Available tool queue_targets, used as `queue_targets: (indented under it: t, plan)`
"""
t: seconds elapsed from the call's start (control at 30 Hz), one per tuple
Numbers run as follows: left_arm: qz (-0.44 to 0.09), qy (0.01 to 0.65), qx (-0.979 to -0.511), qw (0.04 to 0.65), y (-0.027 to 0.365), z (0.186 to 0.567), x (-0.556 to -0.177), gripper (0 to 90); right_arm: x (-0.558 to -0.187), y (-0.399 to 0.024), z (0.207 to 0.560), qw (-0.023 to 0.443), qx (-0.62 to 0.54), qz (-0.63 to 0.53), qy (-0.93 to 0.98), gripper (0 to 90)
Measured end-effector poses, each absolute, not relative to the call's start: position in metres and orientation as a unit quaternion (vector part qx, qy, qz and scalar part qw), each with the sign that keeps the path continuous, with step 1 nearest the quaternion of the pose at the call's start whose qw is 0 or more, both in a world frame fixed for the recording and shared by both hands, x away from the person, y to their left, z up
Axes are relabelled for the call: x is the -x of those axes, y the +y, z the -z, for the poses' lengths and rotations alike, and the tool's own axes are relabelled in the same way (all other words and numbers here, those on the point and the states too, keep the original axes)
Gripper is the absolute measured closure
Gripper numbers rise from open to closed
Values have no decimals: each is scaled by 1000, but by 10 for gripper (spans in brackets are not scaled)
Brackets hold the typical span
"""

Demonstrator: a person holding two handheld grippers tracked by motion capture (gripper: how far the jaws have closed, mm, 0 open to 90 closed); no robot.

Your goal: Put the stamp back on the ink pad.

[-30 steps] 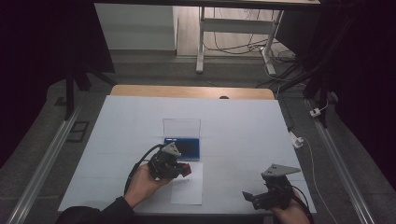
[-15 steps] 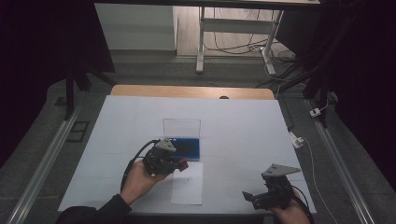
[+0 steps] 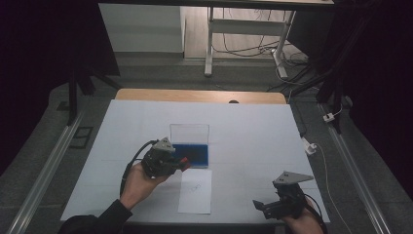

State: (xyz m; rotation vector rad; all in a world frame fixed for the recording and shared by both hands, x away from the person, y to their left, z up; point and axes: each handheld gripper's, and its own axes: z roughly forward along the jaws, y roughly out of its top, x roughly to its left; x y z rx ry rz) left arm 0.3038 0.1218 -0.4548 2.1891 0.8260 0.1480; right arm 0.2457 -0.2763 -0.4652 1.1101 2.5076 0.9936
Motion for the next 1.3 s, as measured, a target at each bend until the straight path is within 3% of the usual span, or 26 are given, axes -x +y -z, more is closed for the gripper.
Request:
queue_targets:
  t: [1.3]
  plan:
    - [-75, 329, -861, 381, 115, 462, -344, 793, -246, -280, 465, 106, -391, -350, 845, 0]
